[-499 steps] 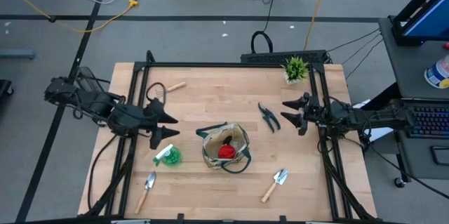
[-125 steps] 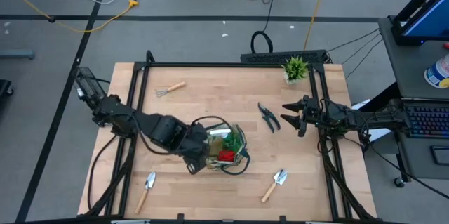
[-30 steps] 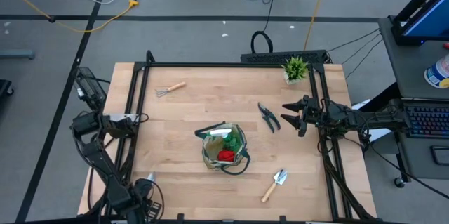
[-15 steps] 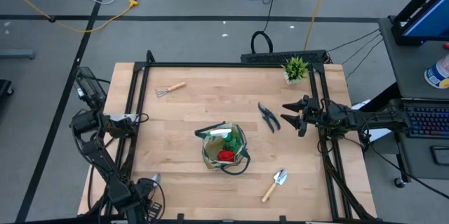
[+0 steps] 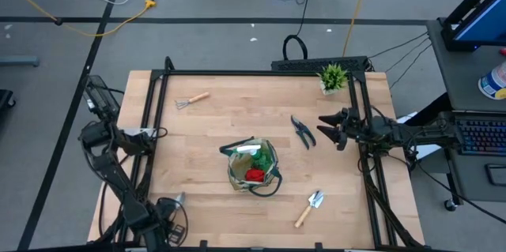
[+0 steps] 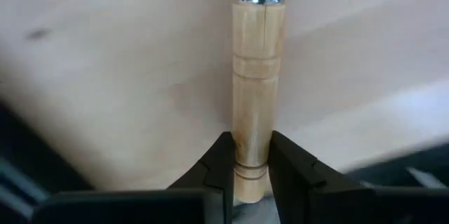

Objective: Pick & Place Garden tools in Gardening bag
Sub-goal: Put the left brown trowel into the gardening bag

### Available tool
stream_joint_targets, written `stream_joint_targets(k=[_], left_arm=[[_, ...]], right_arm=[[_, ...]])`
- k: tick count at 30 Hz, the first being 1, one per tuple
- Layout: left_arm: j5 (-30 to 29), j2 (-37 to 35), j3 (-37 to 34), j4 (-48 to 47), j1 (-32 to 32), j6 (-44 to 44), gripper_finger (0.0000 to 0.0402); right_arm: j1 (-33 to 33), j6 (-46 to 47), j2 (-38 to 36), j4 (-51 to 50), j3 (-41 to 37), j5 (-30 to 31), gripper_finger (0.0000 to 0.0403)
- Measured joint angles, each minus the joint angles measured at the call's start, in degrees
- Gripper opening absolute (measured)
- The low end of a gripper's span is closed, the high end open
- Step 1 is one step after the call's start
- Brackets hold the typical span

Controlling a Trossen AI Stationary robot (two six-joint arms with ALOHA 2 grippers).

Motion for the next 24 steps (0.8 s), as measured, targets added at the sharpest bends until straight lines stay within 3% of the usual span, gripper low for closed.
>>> stream_joint_targets(k=[12, 24], left_arm=[[-12.27, -15.91, 0.22, -1.44, 7.67, 11.91, 0.0064], [-18.34, -28.75, 0.31, 0.61, 21.79, 27.17, 0.0064]], right_arm=[[0.00, -10.37, 0.91, 15.15, 0.02, 0.00, 0.0249], [0.00, -20.33, 12.01, 27.23, 0.02, -0.07, 0.0249]])
